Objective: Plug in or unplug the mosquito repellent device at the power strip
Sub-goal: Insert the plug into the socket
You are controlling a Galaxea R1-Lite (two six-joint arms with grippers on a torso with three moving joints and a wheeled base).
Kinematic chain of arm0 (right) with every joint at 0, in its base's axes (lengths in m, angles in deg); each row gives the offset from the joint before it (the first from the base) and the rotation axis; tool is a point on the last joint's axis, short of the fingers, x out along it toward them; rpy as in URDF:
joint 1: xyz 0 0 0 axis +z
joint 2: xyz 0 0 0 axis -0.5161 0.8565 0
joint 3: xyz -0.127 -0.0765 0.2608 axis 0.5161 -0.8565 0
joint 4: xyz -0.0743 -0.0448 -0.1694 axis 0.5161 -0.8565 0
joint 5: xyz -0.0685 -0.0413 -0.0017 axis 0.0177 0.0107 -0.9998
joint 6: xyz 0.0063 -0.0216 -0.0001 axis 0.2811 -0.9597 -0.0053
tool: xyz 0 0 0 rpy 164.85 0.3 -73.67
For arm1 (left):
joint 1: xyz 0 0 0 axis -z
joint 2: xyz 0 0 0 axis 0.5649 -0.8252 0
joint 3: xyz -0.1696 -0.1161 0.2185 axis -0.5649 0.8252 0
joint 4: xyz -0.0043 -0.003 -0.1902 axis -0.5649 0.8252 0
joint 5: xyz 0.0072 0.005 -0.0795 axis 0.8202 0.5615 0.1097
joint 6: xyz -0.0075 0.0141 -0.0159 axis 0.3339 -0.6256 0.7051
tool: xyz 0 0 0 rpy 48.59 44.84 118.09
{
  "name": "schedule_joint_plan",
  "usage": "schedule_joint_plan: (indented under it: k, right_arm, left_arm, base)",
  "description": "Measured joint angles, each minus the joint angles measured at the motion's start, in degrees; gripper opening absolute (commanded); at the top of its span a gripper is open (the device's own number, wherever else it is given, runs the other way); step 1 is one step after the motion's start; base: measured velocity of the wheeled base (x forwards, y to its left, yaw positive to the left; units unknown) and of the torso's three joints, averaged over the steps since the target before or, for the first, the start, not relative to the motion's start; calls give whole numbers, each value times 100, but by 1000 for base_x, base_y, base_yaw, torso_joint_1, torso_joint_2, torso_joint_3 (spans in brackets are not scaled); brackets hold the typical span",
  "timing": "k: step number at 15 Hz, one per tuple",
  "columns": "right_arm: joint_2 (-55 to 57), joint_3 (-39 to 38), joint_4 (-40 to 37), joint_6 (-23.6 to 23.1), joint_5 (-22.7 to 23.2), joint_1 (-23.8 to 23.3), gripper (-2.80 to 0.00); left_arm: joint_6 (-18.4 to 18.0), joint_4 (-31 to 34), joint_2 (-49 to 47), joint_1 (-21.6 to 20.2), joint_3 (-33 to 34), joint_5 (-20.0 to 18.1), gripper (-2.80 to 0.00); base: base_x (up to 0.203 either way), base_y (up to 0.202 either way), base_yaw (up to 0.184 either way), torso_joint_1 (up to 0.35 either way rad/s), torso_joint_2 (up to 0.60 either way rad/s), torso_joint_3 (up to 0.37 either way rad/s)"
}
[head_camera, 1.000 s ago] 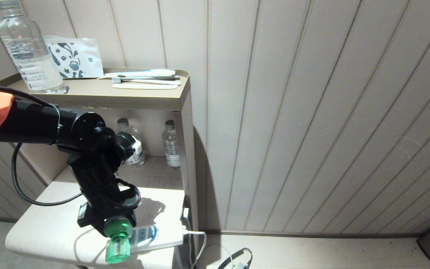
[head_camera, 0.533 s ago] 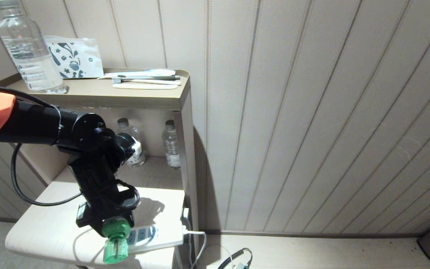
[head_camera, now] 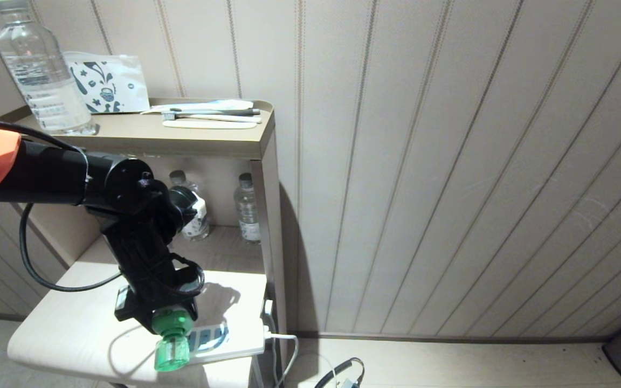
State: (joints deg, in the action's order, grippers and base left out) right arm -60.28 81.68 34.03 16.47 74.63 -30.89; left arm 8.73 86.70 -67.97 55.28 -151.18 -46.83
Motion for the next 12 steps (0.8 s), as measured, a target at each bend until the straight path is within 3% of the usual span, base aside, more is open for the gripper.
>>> schedule_joint_plan:
  k: [12]
  right_arm:
    - [0,0,0,0,0,-2,-280]
  left_arm:
    - [2,-13,-43,37,56,-20,-280]
  base:
    - [0,0,0,0,0,0]
